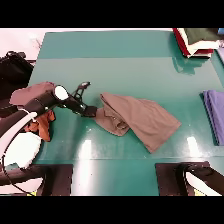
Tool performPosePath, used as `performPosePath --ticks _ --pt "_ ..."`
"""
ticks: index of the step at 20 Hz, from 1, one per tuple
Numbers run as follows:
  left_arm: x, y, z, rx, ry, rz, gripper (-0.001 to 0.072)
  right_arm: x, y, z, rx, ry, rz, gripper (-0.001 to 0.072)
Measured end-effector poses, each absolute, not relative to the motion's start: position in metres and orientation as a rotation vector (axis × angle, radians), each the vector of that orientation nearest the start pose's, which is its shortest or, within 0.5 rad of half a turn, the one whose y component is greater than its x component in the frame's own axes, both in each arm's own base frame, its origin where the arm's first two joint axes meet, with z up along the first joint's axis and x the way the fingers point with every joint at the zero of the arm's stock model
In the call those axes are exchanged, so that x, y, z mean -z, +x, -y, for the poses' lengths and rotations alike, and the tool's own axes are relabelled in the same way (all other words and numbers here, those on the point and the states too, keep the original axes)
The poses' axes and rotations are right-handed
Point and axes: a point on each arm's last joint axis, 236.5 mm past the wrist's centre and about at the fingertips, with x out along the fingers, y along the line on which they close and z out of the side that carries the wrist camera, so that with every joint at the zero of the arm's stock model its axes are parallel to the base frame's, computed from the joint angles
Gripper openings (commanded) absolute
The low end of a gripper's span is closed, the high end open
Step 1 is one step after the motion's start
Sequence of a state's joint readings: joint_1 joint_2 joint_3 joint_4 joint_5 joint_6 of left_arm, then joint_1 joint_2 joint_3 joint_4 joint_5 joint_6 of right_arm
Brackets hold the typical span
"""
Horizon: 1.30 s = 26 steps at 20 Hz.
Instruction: Fold the shirts.
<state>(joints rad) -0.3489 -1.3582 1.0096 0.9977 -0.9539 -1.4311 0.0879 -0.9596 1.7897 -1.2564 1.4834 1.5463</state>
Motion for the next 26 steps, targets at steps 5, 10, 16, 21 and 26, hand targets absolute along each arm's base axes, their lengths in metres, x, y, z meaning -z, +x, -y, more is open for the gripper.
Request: performPosePath --ticks 5,10,16,21,26 --pt "-0.012 0.382 0.188 0.482 -0.298 -1.192 0.0024 -0.179 0.285 -0.020 -0.115 0.261 -1.046 0.0470" --pt "-0.022 0.395 0.170 0.447 -0.302 -1.158 0.0024 -0.009 0.221 -0.008 -0.046 0.609 -1.369 0.0432" --pt "-0.025 0.399 0.165 0.436 -0.302 -1.143 0.0024 0.074 0.222 -0.059 -0.119 0.906 -1.389 0.0349" --pt "-0.025 0.399 0.164 0.435 -0.301 -1.143 0.0024 0.085 0.268 -0.080 -0.161 0.816 -1.341 0.0041" --pt "-0.042 0.402 0.161 0.438 -0.274 -1.111 0.0024 0.040 0.325 -0.092 -0.258 0.619 -1.196 0.0014"
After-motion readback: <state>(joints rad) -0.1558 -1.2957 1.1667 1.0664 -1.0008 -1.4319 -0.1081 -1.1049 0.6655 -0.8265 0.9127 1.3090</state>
